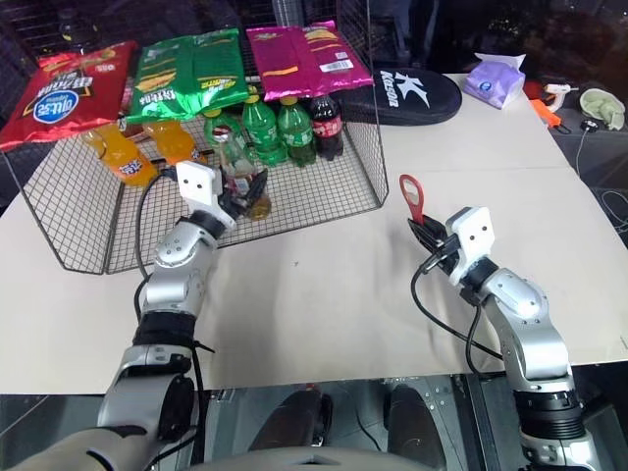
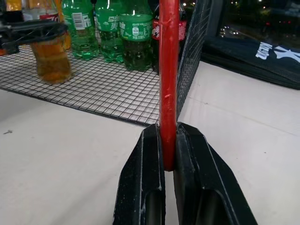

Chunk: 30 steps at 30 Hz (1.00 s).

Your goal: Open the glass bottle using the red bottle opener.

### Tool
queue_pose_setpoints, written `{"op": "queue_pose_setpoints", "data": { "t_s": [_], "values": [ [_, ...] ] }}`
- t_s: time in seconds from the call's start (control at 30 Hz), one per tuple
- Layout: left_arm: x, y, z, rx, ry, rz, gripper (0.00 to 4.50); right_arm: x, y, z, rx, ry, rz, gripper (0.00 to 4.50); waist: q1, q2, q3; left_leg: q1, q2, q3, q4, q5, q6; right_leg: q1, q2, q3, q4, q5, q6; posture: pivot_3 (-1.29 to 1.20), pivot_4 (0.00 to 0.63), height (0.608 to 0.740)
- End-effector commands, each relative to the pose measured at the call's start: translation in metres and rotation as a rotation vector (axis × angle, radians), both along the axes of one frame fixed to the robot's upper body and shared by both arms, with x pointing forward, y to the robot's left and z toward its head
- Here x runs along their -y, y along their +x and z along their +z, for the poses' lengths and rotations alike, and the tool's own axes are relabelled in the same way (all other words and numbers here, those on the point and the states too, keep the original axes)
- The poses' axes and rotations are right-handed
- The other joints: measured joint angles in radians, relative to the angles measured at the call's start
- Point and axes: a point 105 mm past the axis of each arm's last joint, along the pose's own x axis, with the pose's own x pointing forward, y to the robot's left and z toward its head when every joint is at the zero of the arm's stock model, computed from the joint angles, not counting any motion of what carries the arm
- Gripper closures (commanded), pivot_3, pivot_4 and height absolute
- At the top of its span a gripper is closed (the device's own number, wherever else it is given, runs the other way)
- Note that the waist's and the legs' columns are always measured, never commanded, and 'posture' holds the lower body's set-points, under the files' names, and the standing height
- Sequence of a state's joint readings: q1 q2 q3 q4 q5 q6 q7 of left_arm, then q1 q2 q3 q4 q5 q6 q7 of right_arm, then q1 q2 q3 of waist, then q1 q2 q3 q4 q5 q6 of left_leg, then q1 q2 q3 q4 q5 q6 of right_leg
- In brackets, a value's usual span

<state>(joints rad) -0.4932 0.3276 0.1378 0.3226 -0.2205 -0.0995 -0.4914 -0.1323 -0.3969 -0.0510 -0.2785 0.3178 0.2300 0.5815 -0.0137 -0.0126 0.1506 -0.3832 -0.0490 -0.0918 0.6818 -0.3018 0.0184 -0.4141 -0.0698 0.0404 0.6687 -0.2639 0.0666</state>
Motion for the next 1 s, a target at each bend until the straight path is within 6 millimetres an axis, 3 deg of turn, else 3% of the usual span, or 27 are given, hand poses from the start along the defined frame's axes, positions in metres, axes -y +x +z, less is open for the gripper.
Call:
{"op": "queue_pose_setpoints", "data": {
  "t_s": [0.03, 0.23, 0.37, 0.63, 0.73, 0.77, 0.9, 1.0],
  "values": [
    [0.028, -0.023, 0.026, 0.086, 0.016, -0.171, 1.83, 0.0, -0.004, 0.013, 0.072, -0.015, 0.005, 4.5, 0.0, 0.0, 0.0, 0.0, 0.0, 0.0, 0.0, 0.0, 0.0, 0.0, 0.0, 0.0, 0.0, 0.0, 0.0, 0.0, 0.15, 0.74],
    [0.069, -0.058, 0.021, 0.044, 0.006, -0.403, 1.83, 0.003, -0.002, 0.012, 0.084, -0.014, -0.016, 4.5, 0.0, 0.0, 0.0, 0.0, 0.0, 0.0, 0.0, 0.0, 0.0, 0.0, 0.0, 0.0, 0.0, 0.0, 0.0, 0.0, 0.15, 0.74],
    [0.086, -0.07, 0.009, -0.003, 0.005, -0.499, 1.83, 0.003, -0.001, 0.012, 0.09, -0.012, -0.022, 4.5, 0.0, 0.0, 0.0, 0.0, 0.0, 0.0, 0.0, 0.0, 0.0, 0.0, 0.0, 0.001, 0.0, 0.0, 0.0, 0.0, 0.15, 0.74],
    [0.09, -0.074, -0.003, -0.006, 0.063, -0.517, 1.83, 0.005, -0.001, 0.012, 0.095, -0.013, -0.032, 4.5, 0.0, 0.0, 0.0, 0.001, 0.0, 0.001, 0.0, 0.0, 0.0, 0.0, 0.001, 0.001, 0.0, 0.0, 0.0, 0.0, 0.15, 0.74],
    [0.09, -0.076, -0.006, 0.005, 0.089, -0.52, 0.35, 0.004, -0.002, 0.011, 0.094, -0.013, -0.032, 4.5, 0.0, 0.0, 0.0, 0.001, 0.0, 0.001, 0.0, 0.0, 0.0, 0.0, 0.001, 0.001, 0.0, 0.0, 0.0, 0.0, 0.15, 0.74],
    [0.09, -0.077, -0.006, 0.004, 0.083, -0.523, 0.12, 0.004, -0.002, 0.011, 0.094, -0.013, -0.032, 4.5, 0.0, 0.0, 0.0, 0.001, 0.0, 0.001, 0.0, 0.0, 0.0, 0.0, 0.001, 0.001, 0.0, 0.0, 0.0, 0.0, 0.15, 0.74],
    [0.089, -0.081, -0.009, 0.003, 0.079, -0.529, 0.12, 0.004, -0.001, 0.011, 0.092, -0.012, -0.034, 4.5, 0.0, 0.0, 0.0, 0.001, 0.0, 0.001, 0.0, 0.0, 0.0, 0.001, 0.001, 0.001, 0.0, 0.0, 0.0, 0.0, 0.15, 0.74],
    [0.084, -0.079, -0.001, 0.039, 0.055, -0.498, 0.12, 0.004, -0.002, 0.009, 0.088, -0.013, -0.032, 4.5, 0.0, 0.0, 0.0, 0.001, 0.001, 0.001, 0.0, 0.0, 0.0, 0.001, 0.001, 0.001, 0.0, 0.0, 0.0, 0.0, 0.15, 0.74]
  ]
}}
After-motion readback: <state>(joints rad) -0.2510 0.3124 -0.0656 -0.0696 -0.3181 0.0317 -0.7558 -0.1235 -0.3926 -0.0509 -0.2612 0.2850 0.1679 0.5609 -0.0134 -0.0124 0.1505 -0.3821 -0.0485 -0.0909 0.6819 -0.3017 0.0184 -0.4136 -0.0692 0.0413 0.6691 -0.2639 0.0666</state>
